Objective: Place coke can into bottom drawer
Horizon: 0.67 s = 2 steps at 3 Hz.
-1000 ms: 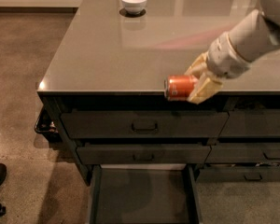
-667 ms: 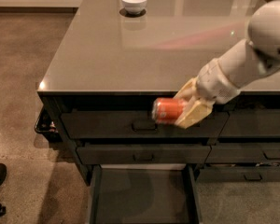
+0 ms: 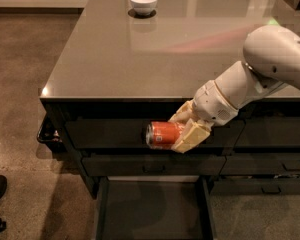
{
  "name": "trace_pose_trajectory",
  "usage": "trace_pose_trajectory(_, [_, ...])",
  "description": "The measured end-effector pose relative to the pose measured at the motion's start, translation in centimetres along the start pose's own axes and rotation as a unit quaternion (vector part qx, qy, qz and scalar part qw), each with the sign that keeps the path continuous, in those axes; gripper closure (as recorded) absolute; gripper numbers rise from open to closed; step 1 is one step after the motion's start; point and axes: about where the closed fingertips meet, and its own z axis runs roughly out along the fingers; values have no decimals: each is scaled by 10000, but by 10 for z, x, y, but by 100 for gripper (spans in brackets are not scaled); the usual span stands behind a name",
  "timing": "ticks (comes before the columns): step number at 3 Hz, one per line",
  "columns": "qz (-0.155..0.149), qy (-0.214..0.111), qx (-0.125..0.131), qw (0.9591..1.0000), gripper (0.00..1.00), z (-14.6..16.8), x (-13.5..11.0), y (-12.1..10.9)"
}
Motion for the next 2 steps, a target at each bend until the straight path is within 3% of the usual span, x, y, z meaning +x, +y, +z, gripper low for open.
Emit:
trace_pose_trajectory(1, [29,-32,100,9999,100,23,16,2])
trace_pose_trajectory(2, [323,96,318,9989,100,102,71,23])
